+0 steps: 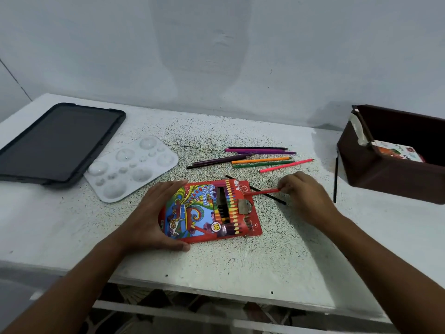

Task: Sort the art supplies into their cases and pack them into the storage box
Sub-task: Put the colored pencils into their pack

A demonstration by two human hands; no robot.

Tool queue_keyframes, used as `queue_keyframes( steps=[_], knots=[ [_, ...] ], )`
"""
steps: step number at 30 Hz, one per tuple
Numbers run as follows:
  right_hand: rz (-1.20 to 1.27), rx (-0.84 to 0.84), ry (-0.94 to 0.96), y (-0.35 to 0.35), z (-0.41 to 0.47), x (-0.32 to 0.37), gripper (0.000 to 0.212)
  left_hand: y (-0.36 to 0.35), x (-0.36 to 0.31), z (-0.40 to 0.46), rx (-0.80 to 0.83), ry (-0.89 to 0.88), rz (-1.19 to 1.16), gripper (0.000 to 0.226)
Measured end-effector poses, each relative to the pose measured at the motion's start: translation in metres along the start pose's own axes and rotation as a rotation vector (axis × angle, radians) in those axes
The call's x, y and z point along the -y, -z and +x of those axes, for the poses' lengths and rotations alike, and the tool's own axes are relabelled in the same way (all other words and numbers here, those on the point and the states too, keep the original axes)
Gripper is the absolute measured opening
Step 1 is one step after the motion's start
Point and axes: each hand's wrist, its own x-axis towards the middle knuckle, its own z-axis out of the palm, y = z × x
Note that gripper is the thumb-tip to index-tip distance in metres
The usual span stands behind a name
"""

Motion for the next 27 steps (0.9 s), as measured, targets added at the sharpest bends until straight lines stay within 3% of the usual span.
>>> queue_keyframes(
  steps=[9, 19, 27],
  knots=[
    [0.237, 0.128, 0.080, -0.033, 0.007, 0.063, 0.027, 0.001, -0.007, 0.000, -0.016, -0.046, 0.005, 0.120],
    [0.267, 0.090, -0.005, -0.035, 0.007, 0.063, 0.027, -0.001, -0.005, -0.001, -0.029, -0.039, 0.005, 0.120],
    [0.517, 0.164, -0.133, -0.015, 0.014, 0.055, 0.027, 0.000, -0.006, -0.001, -0.024, -0.029, -0.001, 0.121]
  ],
)
